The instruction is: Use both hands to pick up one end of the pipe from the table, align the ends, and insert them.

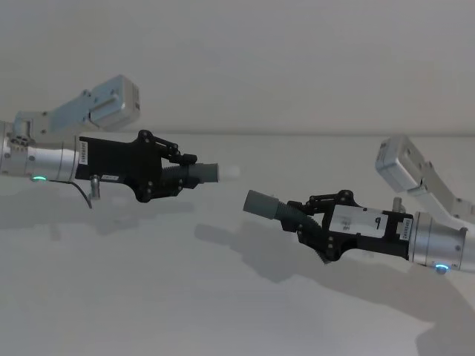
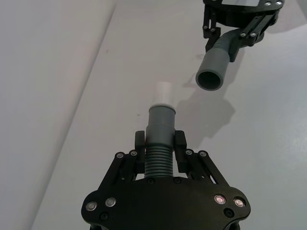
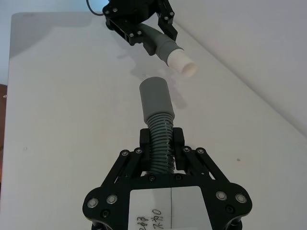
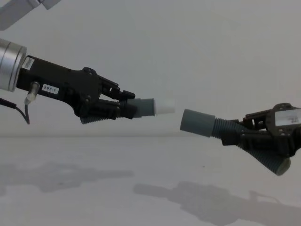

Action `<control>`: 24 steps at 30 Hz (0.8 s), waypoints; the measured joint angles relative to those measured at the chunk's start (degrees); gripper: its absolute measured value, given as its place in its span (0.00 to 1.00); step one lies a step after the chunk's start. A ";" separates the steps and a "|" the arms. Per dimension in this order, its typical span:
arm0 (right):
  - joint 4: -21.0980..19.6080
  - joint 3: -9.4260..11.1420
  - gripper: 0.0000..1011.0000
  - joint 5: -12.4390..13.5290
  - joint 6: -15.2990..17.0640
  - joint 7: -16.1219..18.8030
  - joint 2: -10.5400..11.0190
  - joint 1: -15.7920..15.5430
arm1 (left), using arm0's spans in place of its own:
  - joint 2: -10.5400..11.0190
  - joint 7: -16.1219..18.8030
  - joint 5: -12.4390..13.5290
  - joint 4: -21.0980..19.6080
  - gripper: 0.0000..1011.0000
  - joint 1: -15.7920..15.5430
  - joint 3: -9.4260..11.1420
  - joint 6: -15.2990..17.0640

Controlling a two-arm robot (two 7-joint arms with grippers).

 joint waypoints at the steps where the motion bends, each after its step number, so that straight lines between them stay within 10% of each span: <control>1: 0.05 -0.06 0.26 0.04 0.01 0.00 0.05 0.03 | 0.01 -0.15 -0.07 0.06 0.34 -0.05 0.05 -0.10; 24: 1.42 -0.96 0.26 0.86 0.97 -1.86 -0.07 1.09 | -0.34 -3.08 -1.41 2.19 0.34 -1.66 1.88 -1.42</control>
